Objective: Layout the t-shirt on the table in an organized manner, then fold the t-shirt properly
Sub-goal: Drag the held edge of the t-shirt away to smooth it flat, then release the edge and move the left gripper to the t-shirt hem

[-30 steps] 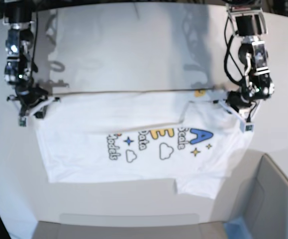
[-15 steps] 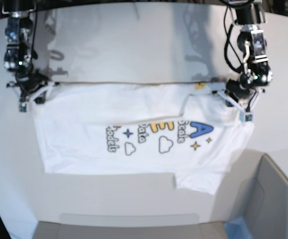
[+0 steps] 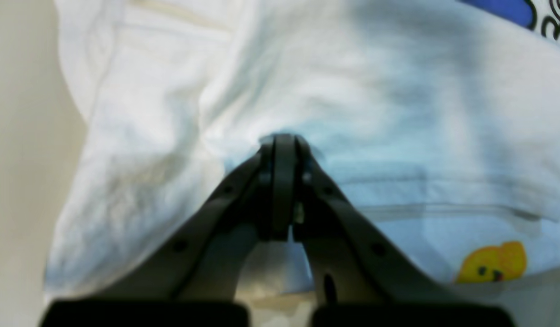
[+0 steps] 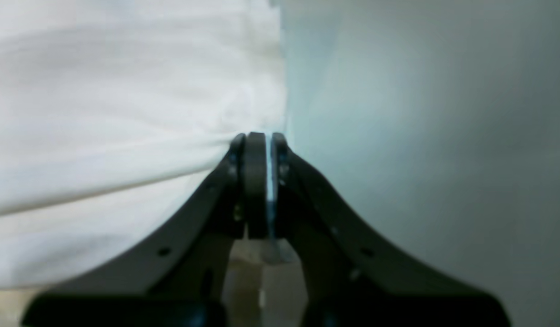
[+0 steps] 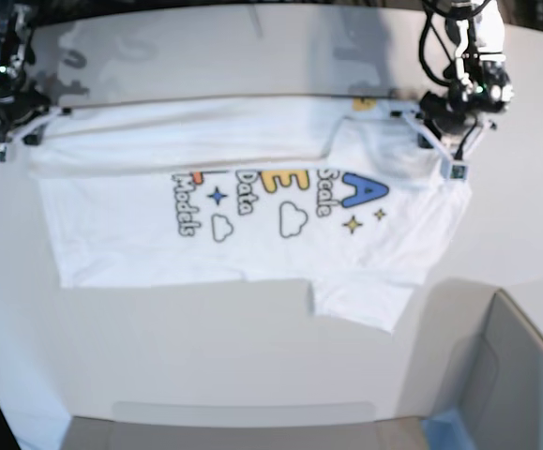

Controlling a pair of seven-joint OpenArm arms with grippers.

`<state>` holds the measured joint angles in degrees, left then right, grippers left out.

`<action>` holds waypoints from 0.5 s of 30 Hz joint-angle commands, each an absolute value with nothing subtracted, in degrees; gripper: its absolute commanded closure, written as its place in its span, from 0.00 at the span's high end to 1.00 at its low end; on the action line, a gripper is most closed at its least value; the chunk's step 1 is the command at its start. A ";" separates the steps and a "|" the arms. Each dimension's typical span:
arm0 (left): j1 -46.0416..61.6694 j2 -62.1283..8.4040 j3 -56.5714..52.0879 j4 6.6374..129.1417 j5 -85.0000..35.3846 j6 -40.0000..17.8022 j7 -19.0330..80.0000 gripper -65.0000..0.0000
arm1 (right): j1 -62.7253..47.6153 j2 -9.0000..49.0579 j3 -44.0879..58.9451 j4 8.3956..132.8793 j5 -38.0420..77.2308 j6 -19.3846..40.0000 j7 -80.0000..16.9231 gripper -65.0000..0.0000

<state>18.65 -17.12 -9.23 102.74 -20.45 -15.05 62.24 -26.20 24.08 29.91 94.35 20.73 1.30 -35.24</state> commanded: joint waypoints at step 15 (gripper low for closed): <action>23.08 -17.54 -9.71 115.56 -19.21 -14.90 65.36 0.00 | -24.57 23.60 36.70 104.22 19.38 0.04 -34.33 0.00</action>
<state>23.38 -16.99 -9.32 114.48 -19.27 -14.87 66.04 -24.60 22.68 35.59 103.24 19.73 0.64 -35.66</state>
